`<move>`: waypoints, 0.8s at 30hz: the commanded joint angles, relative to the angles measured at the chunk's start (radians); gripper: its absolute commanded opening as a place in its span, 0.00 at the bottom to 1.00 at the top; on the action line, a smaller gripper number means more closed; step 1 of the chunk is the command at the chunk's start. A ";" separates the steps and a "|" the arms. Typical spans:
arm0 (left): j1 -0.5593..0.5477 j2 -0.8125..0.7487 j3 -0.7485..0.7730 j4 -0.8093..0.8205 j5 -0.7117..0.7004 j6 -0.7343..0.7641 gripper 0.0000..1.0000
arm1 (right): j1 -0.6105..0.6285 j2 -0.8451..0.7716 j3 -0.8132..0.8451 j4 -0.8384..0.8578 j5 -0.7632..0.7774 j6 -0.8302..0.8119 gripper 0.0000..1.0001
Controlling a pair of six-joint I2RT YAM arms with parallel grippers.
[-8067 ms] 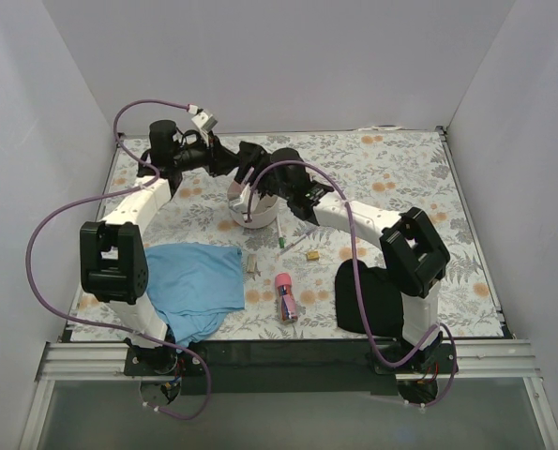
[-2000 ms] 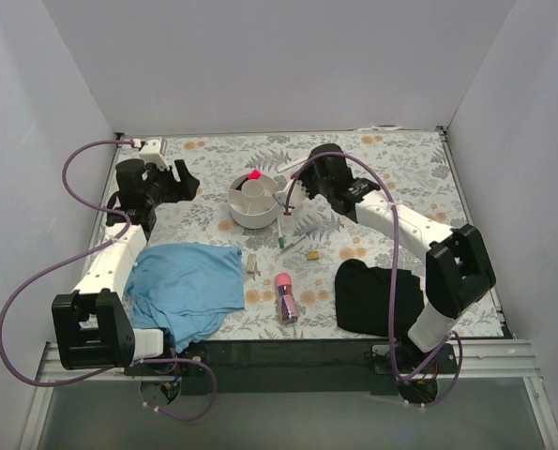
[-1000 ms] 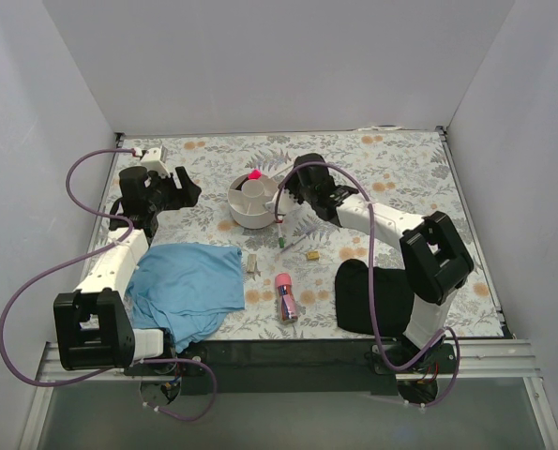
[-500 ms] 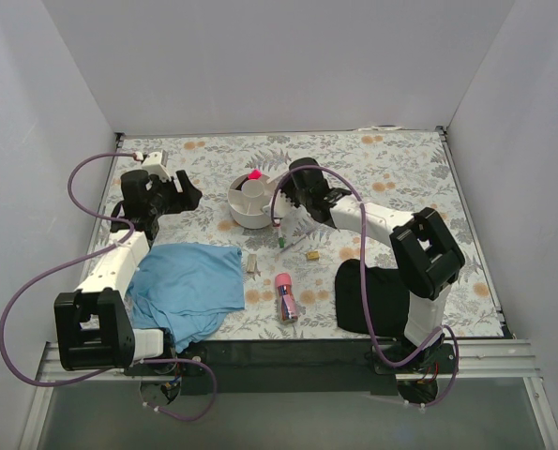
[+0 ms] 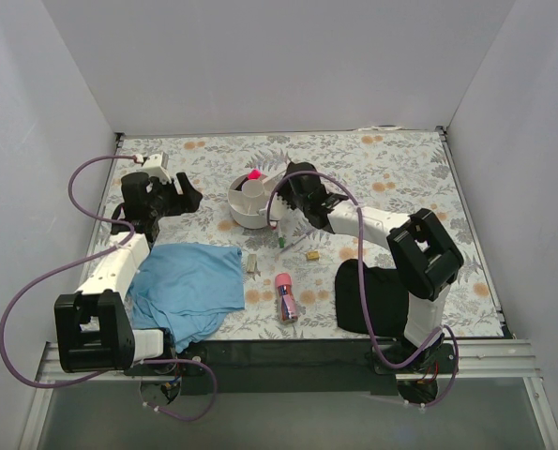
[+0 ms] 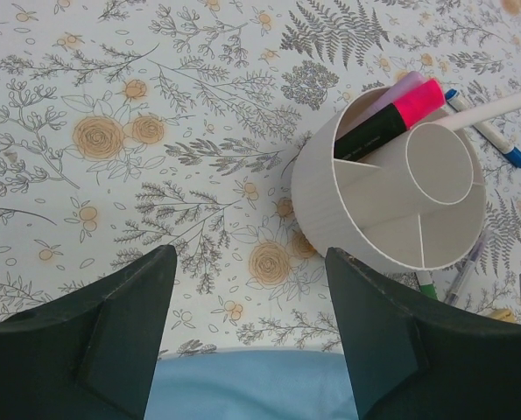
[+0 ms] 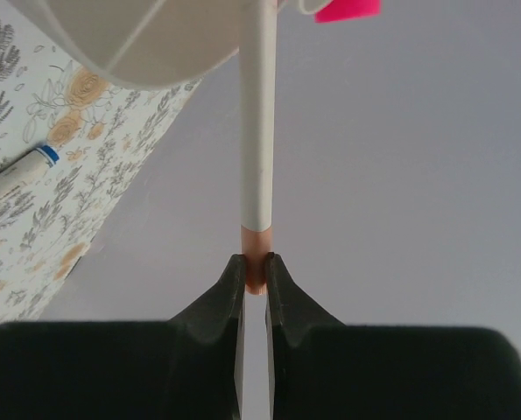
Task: Sort the stationery into containers
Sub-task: Place the pen in the storage box.
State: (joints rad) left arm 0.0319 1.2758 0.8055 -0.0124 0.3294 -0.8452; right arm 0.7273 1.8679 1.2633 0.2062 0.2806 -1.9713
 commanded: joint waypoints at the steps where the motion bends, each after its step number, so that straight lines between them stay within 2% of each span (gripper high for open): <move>1: 0.008 -0.049 -0.011 0.042 0.005 -0.008 0.69 | 0.004 -0.012 -0.018 0.041 0.060 -0.323 0.14; 5: 0.008 -0.056 -0.017 0.051 0.008 -0.014 0.69 | 0.004 0.004 -0.005 0.041 0.081 -0.337 0.13; 10: 0.013 -0.070 -0.028 0.052 0.008 -0.017 0.70 | 0.004 0.039 0.034 0.065 0.103 -0.342 0.25; 19: 0.014 -0.076 -0.038 0.072 0.013 -0.026 0.70 | 0.011 0.024 0.005 0.098 0.080 -0.382 0.28; 24: 0.016 -0.076 -0.042 0.081 0.016 -0.031 0.70 | 0.020 0.008 0.001 0.108 0.072 -0.371 0.34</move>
State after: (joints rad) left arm 0.0383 1.2339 0.7746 0.0391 0.3332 -0.8719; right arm 0.7353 1.9179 1.2629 0.2485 0.3492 -1.9720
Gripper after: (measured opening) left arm 0.698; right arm 0.330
